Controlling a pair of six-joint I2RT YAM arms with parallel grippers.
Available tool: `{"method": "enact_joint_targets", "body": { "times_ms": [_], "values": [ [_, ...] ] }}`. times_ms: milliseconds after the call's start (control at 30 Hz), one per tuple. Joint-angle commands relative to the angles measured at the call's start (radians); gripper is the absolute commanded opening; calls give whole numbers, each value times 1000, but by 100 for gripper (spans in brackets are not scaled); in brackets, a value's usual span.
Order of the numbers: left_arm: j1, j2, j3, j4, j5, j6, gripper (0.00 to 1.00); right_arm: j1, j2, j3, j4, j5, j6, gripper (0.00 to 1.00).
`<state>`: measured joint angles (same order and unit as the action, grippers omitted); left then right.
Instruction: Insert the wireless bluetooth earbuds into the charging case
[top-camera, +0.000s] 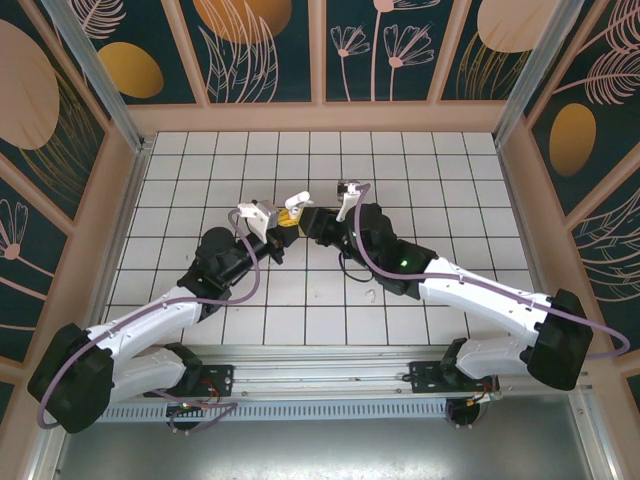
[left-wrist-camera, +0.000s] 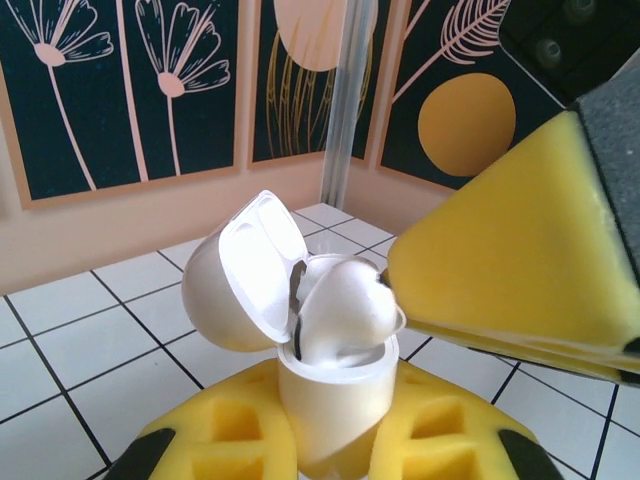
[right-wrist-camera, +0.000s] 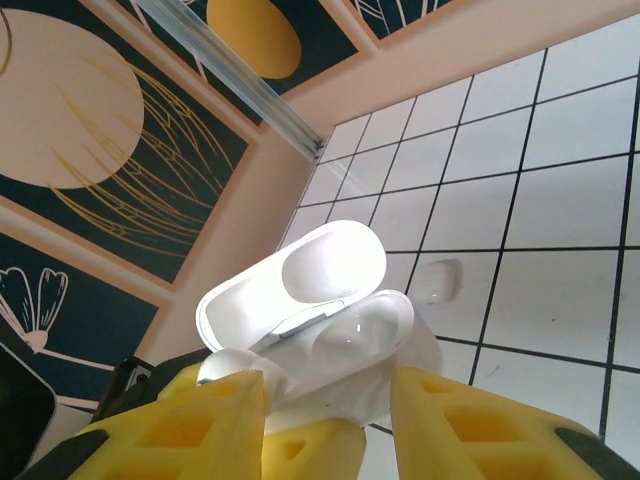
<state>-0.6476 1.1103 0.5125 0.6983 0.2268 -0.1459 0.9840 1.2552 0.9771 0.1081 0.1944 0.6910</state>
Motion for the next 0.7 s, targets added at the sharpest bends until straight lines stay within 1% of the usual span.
{"method": "enact_joint_targets", "body": {
  "times_ms": [0,100,167,367,567,667],
  "values": [
    [-3,-23,21,42,15,32,0,7,-43,59,-71,27,-65,36],
    [-3,-21,23,30,30,38,0,2,-45,85,-90,-17,-112,27],
    [-3,-21,26,22,37,39,0,1,-40,99,-97,-48,-135,24],
    [-3,-27,34,3,45,43,0,-1,-21,132,-114,-116,-163,21],
    [-4,-36,39,-17,46,49,0,-3,-10,163,-108,-214,-186,16],
    [-3,-41,37,-17,46,46,0,-4,-4,161,-108,-238,-193,15]
  ]
}}
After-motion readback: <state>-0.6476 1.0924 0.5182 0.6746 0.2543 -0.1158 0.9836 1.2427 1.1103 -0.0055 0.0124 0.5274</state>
